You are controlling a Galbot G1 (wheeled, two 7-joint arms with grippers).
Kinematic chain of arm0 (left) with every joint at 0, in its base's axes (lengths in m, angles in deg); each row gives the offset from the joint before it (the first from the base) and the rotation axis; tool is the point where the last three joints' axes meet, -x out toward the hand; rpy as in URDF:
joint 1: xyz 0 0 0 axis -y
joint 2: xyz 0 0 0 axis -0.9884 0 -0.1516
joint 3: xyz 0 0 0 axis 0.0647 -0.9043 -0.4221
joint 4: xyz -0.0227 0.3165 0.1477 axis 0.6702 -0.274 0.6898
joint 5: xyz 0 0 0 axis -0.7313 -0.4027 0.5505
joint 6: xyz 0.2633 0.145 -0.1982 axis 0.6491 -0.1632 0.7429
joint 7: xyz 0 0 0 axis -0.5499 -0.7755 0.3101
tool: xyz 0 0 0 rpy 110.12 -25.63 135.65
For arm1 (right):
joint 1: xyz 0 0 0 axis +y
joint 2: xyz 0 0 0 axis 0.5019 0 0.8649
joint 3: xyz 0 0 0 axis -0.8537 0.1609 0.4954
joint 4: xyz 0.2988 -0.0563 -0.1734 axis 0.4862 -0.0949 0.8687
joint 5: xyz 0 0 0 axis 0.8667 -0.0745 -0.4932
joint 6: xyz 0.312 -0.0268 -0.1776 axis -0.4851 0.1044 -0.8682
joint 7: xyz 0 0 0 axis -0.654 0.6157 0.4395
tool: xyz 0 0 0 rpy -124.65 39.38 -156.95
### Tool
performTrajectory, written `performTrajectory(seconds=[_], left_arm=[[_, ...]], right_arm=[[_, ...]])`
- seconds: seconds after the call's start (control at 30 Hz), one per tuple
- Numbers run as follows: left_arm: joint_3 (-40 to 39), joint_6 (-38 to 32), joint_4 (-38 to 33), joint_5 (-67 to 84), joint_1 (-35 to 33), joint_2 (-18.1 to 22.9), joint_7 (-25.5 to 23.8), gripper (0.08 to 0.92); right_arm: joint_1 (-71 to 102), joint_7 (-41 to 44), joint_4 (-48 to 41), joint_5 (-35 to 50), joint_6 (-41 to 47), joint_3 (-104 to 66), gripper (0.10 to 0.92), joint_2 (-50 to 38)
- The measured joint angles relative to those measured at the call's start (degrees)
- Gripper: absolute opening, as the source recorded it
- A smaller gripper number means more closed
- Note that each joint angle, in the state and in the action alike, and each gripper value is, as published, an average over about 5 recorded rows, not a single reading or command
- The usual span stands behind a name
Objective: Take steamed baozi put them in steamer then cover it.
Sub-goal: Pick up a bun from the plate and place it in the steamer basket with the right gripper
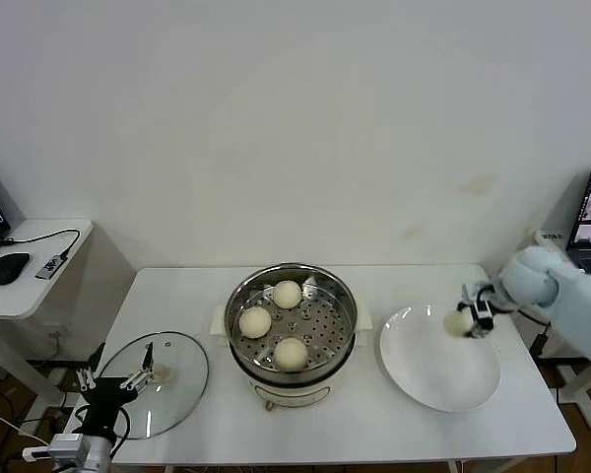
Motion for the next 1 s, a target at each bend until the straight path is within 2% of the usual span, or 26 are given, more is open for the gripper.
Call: performTrajectory(seconds=[0.3,0.57,1.0], left_arm=[[-0.5,0.0,-0.1,-0.1,0.3,-0.2,0.0,0.823],[-0.4,-0.4,0.5,-0.2,0.8,0.0,0.1,0.823],[0.3,-1.0,0.2,-0.4,0.9,0.8,0.0,0.823]], right_arm=[[-20.2,-3.2,7.4,14.4,8.1,14.3,0.605,4.4],[-28.8,-8.0,10.6,27.1,15.4,21.6,0.611,12.2],[-27.9,-12.8,8.6,34.4,20.5,26.1,0.611,24.1]])
